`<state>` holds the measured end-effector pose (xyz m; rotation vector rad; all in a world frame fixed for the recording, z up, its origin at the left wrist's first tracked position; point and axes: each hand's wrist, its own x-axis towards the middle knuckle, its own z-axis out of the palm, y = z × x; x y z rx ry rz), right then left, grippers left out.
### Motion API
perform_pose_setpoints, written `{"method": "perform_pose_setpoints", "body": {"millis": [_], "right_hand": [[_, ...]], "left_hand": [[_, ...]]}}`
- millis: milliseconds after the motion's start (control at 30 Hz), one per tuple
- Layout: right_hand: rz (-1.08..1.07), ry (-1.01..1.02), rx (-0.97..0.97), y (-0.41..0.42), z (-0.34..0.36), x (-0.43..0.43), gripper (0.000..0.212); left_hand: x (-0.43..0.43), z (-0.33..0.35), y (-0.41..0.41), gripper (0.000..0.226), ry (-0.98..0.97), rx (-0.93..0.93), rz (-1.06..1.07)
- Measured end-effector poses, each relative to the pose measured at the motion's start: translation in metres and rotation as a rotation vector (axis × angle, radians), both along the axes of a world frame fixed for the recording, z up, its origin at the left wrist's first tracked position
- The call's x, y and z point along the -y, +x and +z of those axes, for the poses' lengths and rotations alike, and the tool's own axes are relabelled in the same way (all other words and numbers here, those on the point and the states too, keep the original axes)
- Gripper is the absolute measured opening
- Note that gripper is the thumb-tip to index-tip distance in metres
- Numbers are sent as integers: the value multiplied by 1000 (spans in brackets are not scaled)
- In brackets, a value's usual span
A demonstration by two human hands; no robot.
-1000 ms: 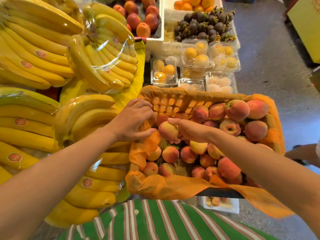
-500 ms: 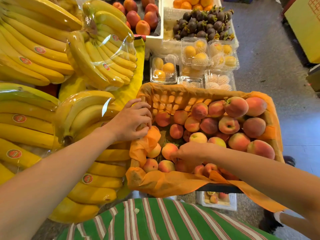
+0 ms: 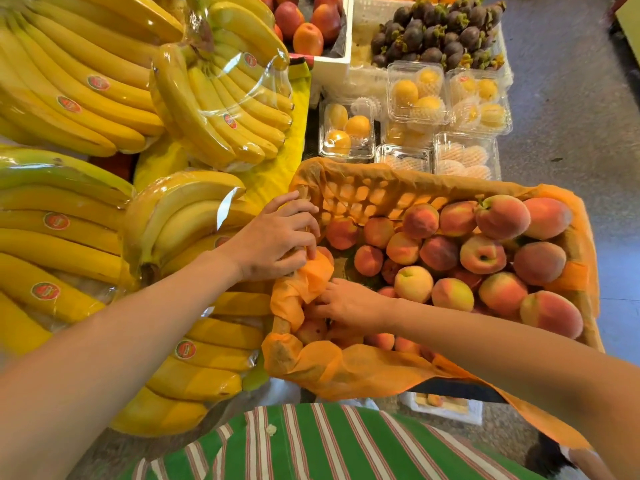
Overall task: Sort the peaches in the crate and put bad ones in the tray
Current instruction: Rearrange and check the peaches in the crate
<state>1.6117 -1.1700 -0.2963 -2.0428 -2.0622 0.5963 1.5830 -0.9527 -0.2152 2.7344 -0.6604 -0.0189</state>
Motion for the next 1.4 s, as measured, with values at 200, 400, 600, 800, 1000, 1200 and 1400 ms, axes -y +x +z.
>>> {"method": "perform_pose_setpoints", "body": {"millis": [200,400,600,800,1000,1200,1400], "right_hand": [[16,-55,106,2,-17,-2,62],[-21,-100,13,6,-22,-11,59],[-23,-117,-53,15,-27,-10,66],[-118,-39,-258,30,-12,9,66],[-196,-66,-470,46,18,25,64],[-412,-71,-682,56,48,39,59],[-712,-80,-1056,53,75,49,59]], "left_hand": [[3,-1,-1,29,-25,2,15],[5,-1,-1,29,-26,-11,33],[7,1,-1,29,-14,-18,44],[8,2,1,29,16,-21,56],[9,6,1,30,41,-22,63],[15,13,-3,27,29,-4,63],[36,21,-12,54,45,80,46]]}}
